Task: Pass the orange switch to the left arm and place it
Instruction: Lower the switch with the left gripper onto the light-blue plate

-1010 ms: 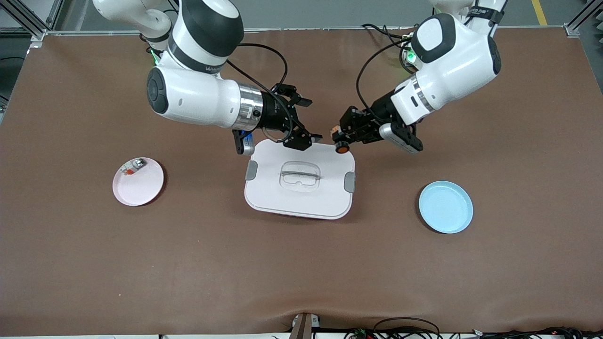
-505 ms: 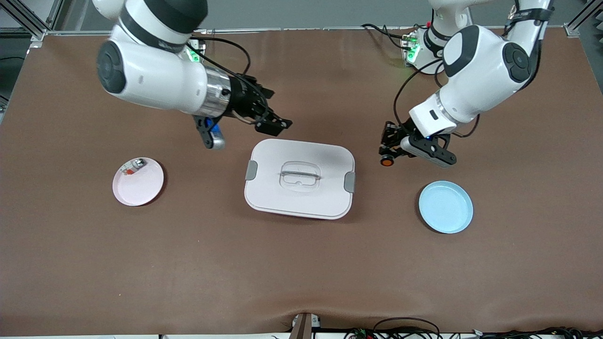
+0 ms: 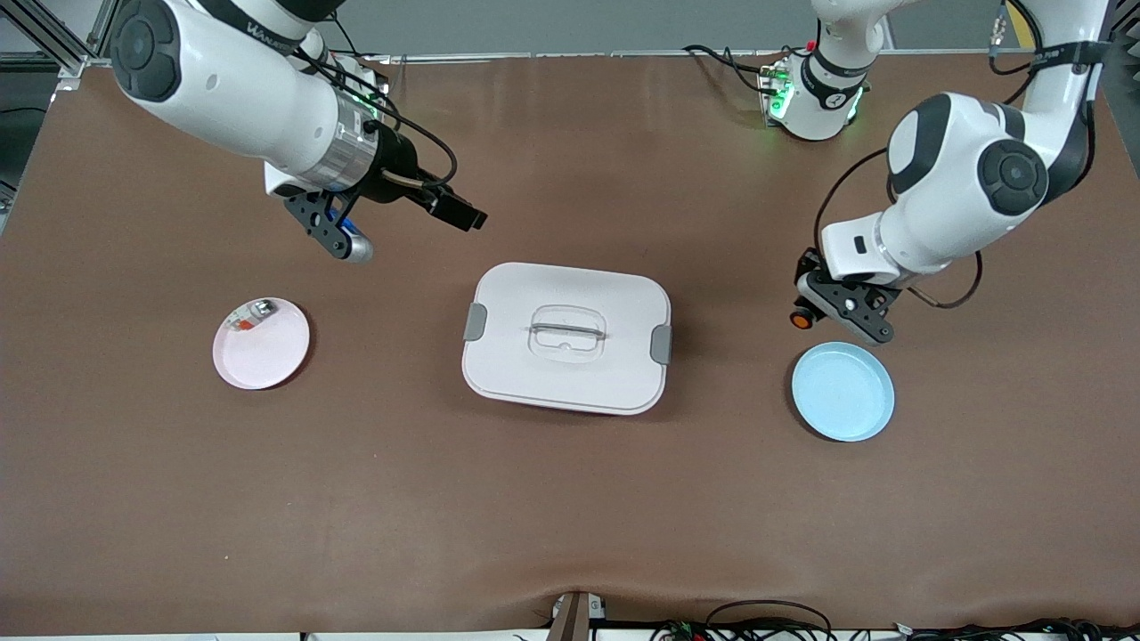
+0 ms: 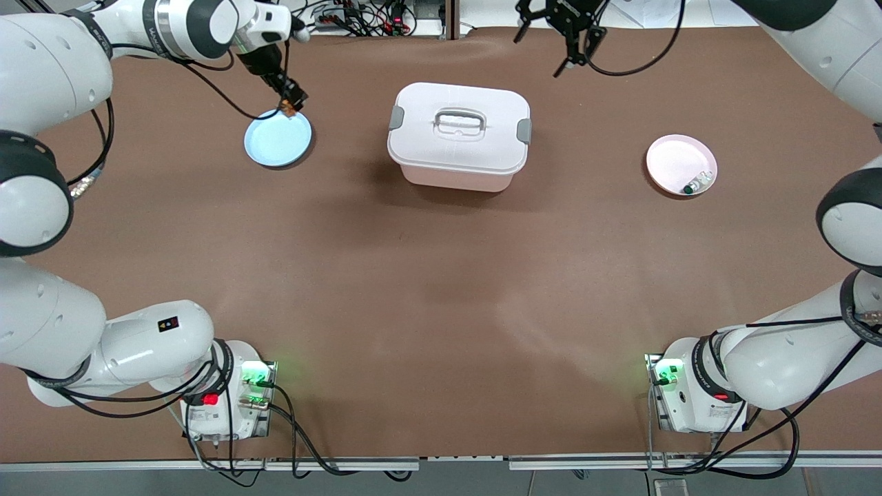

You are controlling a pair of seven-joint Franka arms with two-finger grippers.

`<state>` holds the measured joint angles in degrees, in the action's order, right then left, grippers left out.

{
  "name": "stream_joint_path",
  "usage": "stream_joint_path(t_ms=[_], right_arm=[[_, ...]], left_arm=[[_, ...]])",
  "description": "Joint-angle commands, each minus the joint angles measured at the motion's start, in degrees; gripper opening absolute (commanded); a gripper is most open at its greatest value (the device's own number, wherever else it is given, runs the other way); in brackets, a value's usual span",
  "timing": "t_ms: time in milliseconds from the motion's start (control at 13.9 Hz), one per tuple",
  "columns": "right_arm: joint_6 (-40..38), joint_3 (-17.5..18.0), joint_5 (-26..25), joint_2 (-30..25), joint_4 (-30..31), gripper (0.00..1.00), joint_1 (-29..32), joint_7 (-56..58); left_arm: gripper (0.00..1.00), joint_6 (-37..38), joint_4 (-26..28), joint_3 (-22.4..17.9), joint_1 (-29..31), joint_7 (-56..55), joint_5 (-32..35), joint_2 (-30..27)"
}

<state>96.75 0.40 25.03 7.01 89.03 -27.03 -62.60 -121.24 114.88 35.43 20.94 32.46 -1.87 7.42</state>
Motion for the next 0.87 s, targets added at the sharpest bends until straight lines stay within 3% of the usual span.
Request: stream_joint_path(t_ms=[0,289,721,793], right_arm=[[0.5,1.3,-5.1,-5.0,5.7,1.00,3.7,8.4],[-1.5,7.7,-9.4,-8.0,8.4,1.00,15.4,23.1],[-3.3,7.0,-18.2,-10.3,8.6,1.00,24.4,46.3],[-3.5,5.6,-18.4,-10.5,8.6,1.00,25.5,50.2]], left_arm=[[0.00,0.7,-0.9,0.6,1.8,8.1,6.8,3.3],[0.00,-3.7,-0.9,0.6,3.7,13.4,18.3,9.5],[0.00,-14.9,-0.6,0.4,7.4,22.8,25.6,19.0],[0.00,-15.8,-0.6,0.4,8.1,22.8,28.6,20.6]])
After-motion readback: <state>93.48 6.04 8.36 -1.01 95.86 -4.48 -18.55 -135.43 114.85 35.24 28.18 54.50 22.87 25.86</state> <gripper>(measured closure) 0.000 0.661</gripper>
